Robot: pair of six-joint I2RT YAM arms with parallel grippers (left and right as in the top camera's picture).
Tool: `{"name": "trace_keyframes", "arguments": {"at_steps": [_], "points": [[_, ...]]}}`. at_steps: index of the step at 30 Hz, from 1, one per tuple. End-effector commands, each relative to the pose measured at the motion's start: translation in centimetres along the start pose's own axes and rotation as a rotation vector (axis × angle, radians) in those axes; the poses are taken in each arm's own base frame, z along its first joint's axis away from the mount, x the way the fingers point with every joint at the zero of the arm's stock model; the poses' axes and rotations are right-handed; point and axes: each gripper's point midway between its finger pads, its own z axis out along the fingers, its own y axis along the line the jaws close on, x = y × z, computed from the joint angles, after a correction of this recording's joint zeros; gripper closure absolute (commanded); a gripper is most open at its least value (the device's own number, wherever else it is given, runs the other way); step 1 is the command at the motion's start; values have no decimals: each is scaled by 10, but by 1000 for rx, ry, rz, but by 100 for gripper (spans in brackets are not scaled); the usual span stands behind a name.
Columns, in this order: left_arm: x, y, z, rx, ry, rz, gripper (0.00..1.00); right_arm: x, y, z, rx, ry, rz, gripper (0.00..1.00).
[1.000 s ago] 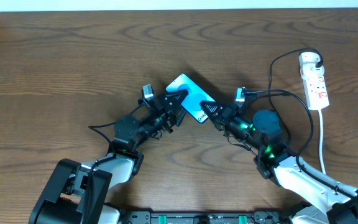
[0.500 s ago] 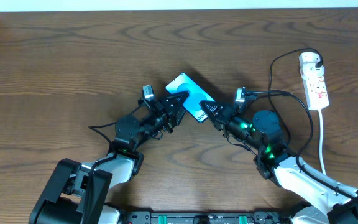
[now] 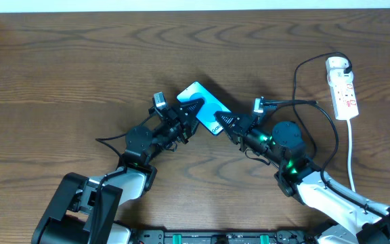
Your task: Plug charger to phone and switch on socket
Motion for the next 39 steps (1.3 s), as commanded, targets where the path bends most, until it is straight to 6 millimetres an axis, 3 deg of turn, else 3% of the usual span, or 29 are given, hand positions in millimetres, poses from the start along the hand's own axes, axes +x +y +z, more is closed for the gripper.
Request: {"name": "trace_keyframes", "arguments": {"at_steps": [1, 7, 10, 17, 20, 22, 23, 27, 31, 35, 39], "points": [[-7, -14, 2, 47, -36, 37, 78, 22, 3, 0, -3, 98, -4, 99], [-11, -15, 2, 54, -59, 35, 87, 22, 3, 0, -3, 98, -4, 98], [-13, -16, 2, 56, -70, 35, 92, 22, 3, 0, -1, 98, -4, 89], [-19, -17, 1, 66, -109, 30, 92, 23, 2, 0, 1, 99, -3, 73], [-27, -14, 0, 55, -147, 12, 92, 22, -1, 0, 11, 98, -27, 50], [-34, -7, -1, 28, -181, -3, 92, 18, -4, 0, 22, 81, -79, 15], [-40, -2, -2, 6, -200, -15, 93, 11, -6, -1, 30, 59, -114, 3], [-64, 3, -2, -49, -253, -48, 93, -14, -9, -7, 42, 0, -223, 1], [-84, -30, 16, -63, -223, -2, 93, -38, -8, -17, 39, -38, -237, 1], [-78, -51, 40, -157, -116, 61, 93, -48, -21, -23, 91, -50, -304, 1], [-57, -54, 47, -218, 33, 79, 93, -65, -41, -27, 208, -120, -535, 1]]}}
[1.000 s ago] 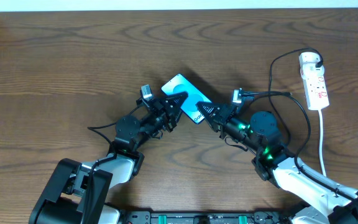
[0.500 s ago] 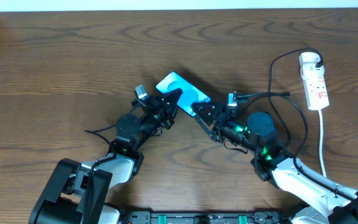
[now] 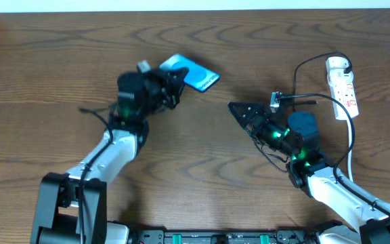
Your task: Plug charger to phone and switch on socket
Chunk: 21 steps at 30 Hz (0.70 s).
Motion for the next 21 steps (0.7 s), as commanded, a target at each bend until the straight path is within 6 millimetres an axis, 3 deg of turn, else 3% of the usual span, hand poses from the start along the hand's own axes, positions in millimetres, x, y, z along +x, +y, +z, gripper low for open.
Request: {"name": "trace_keyframes", "arguments": {"at_steps": [1, 4, 6, 12, 18, 21], "points": [[38, -22, -3, 22, 218, 140, 93, -12, -9, -2, 57, -64, -297, 1], [55, -11, -8, -12, 323, 163, 93, -15, -9, -2, 67, -72, -308, 1], [62, -2, -11, -40, 376, 171, 93, -21, -20, -3, 130, -84, -253, 1], [67, 21, -16, -102, 420, 218, 93, -46, -57, -19, 504, -102, -226, 1], [67, 40, -20, -160, 433, 264, 93, -78, -53, -50, 789, -178, -209, 17], [68, 47, -22, -181, 439, 270, 92, -88, -53, -55, 879, -191, -189, 18]]}}
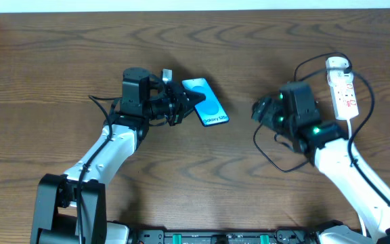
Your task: Plug charger to phone and switch on socket
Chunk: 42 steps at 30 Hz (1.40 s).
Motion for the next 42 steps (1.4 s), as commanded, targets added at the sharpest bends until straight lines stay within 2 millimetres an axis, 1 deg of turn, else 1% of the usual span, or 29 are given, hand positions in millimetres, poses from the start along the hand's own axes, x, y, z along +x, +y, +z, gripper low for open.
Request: {"name": "trace_keyframes", "arguments": {"at_steps": [1, 3, 6, 10, 12, 15, 17, 18, 22, 26, 28, 29, 32, 34, 36, 38, 40, 41, 42], "points": [[7, -7, -3, 13, 33, 99, 93, -30, -11, 0, 151, -87, 4, 17], [7, -4, -3, 6, 36, 100, 92, -32, -14, 4, 213, -62, 20, 17], [8, -3, -3, 2, 38, 104, 93, -33, -17, 17, 291, 0, 39, 17], [8, -3, -3, 2, 39, 103, 93, -31, -31, 41, 378, 63, 116, 18], [9, -3, -3, 2, 44, 100, 92, -28, -40, 52, 394, 102, 166, 21], [10, -2, -2, 0, 48, 97, 92, -28, -61, 56, 450, 119, 255, 20], [10, -2, -2, 0, 48, 97, 93, -32, -69, 55, 466, 116, 292, 19], [10, -2, -2, 0, 48, 98, 93, -35, -72, 54, 468, 113, 306, 20], [10, -2, -2, 0, 47, 109, 93, -39, -77, 59, 439, 135, 356, 28], [10, -2, -2, 0, 47, 109, 93, -35, -82, 67, 444, 160, 389, 35], [10, -2, -2, 0, 47, 109, 92, -34, -84, 74, 451, 157, 386, 37], [10, -2, -2, 0, 48, 109, 92, -32, -86, 82, 453, 158, 394, 39], [10, -2, -2, 0, 48, 108, 93, -30, -85, 97, 437, 165, 412, 44], [10, -2, -2, 0, 48, 108, 92, -31, -85, 106, 429, 160, 411, 54], [10, -1, -2, -1, 49, 106, 93, -31, -87, 110, 431, 159, 411, 61], [10, -1, -2, -3, 49, 103, 93, -31, -87, 112, 430, 159, 410, 75], [10, -1, -2, -3, 49, 103, 93, -31, -85, 111, 426, 160, 400, 92], [10, -1, -2, -3, 49, 103, 92, -31, -83, 110, 416, 166, 385, 98], [10, -1, -2, -3, 49, 103, 92, -31, -81, 109, 404, 174, 373, 99]]}}
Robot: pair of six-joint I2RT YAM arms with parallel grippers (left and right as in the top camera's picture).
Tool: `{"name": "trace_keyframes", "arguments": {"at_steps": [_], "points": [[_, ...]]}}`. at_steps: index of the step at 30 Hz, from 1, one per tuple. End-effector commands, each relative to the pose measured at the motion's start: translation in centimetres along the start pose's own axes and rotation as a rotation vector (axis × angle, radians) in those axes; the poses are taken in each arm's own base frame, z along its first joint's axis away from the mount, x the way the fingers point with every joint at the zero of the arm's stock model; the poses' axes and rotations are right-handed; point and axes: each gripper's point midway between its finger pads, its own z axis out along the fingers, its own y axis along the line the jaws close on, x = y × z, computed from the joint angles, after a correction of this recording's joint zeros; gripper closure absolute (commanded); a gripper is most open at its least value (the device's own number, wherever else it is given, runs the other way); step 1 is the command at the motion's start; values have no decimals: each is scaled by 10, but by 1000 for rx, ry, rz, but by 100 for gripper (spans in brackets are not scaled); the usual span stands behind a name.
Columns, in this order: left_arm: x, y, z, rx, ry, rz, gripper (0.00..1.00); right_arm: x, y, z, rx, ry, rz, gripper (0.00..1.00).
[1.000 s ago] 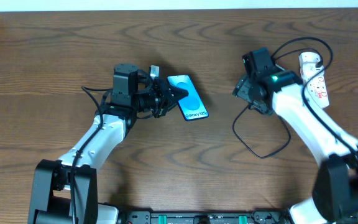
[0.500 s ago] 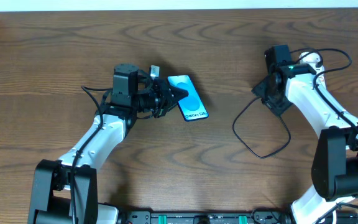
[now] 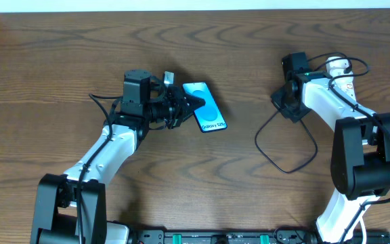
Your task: Plug charger to phone and switch on socket
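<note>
A blue phone (image 3: 207,111) marked Galaxy S25 lies screen-down left of the table's middle. My left gripper (image 3: 189,104) reaches in from the left and is shut on the phone's left edge. At the far right, a white power strip (image 3: 347,87) lies partly under my right arm, with a white charger plug (image 3: 338,66) seated in its top end. My right gripper (image 3: 281,107) points down-left, just left of the strip. It looks shut on the free end of the black charger cable (image 3: 271,154), which hangs in a loop below it. The cable tip itself is hidden.
The cable's loop spreads over the wood between the two arms, at lower right. My right arm's forearm (image 3: 330,102) crosses over the power strip. A pale edge (image 3: 181,5) marks the table's far side.
My right arm has swung up and to the right, closer to the power strip, taking the cable end with it. The phone and my left gripper have barely shifted.
Both grippers first met at the phone in the table's middle, the right one bringing the cable end to it. Then the left held the phone up and to the left, the grippers apart. The phone later came back toward the middle while the right moved toward the strip.
</note>
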Motion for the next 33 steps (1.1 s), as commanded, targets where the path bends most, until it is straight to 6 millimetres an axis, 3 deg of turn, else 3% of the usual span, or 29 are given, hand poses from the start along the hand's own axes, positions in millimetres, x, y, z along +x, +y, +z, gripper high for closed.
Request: {"name": "trace_keyframes", "arguments": {"at_steps": [1, 5, 10, 13, 17, 23, 26, 29, 33], "points": [[5, -11, -3, 31, 27, 43, 92, 2, 9, -8, -36, 16, -53, 99], [5, -11, -3, 31, 27, 43, 93, 5, 9, -31, -64, 21, -136, 99], [4, -11, -3, 31, 26, 43, 92, 4, 14, -74, -111, -57, -310, 99], [4, -11, -2, 29, 22, 44, 93, 17, 26, -93, -154, -95, -466, 99], [3, -11, -2, 27, 16, 43, 93, 41, 32, -88, -117, -118, -669, 99], [3, -11, -2, 27, 18, 43, 93, 85, 21, -49, 1, -52, -885, 99], [3, -11, -2, 27, 18, 43, 92, 91, 18, -41, 25, -32, -900, 84], [3, -11, -2, 27, 17, 43, 92, 87, 24, -45, 11, -53, -895, 58], [3, -11, -2, 27, 17, 43, 93, 72, 40, -57, -13, -105, -837, 44]]}}
